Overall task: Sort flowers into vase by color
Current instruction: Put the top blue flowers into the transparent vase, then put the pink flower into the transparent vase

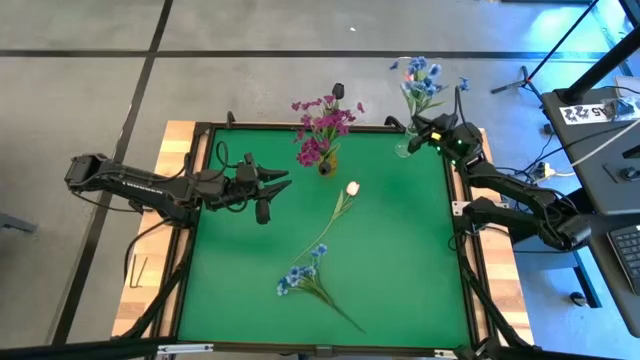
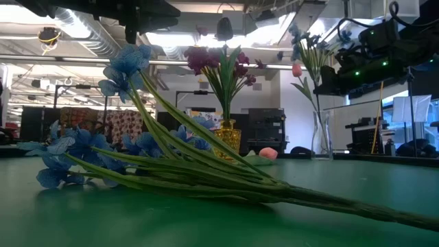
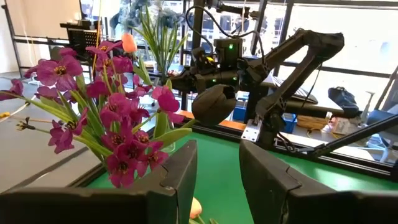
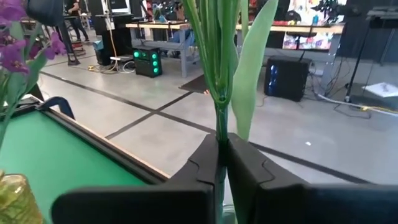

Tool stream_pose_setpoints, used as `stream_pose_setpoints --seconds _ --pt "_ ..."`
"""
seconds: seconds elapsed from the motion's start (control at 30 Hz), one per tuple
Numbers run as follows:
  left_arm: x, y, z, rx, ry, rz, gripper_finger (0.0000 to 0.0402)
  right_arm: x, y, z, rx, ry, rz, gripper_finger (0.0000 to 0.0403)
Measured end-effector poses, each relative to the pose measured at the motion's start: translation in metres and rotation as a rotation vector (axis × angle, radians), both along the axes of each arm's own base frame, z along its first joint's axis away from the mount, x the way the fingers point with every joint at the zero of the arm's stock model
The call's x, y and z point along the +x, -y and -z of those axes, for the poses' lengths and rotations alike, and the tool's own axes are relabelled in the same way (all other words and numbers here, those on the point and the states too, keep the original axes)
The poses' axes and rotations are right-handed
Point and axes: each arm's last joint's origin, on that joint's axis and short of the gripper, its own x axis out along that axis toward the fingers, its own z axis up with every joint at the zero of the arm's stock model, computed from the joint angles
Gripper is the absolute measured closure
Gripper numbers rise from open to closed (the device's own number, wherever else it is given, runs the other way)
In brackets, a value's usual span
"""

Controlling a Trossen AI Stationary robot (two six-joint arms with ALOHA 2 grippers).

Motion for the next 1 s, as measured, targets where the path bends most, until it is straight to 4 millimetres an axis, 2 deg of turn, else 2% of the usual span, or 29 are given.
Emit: stream_pose_setpoints --seconds 0.17,0.43,0.6,0.77,1.0 --pt "0.000 0.000 0.000 0.000 0.000 0.000 0.0286 0.000 -0.001 0.002 0.041 0.003 -0.016 0.0347" --pt "0.000 0.000 0.000 -0.003 0.000 0.000 0.0286 -0.004 -0.008 0.008 0.153 -0.020 -0.014 0.0238" --pt "0.000 0.000 0.000 -0.005 0.000 0.000 0.0286 -0.008 -0.016 0.006 0.209 0.011 -0.047 0.0189" --pt "0.000 0.000 0.000 -0.013 0.003 -0.001 0.0286 -0.013 -0.027 -0.002 0.236 0.073 -0.092 0.0169" --pt "0.000 0.002 0.001 -0.053 0.009 0.009 0.0286 -0.025 -0.049 -0.016 0.224 0.143 -0.127 0.0174"
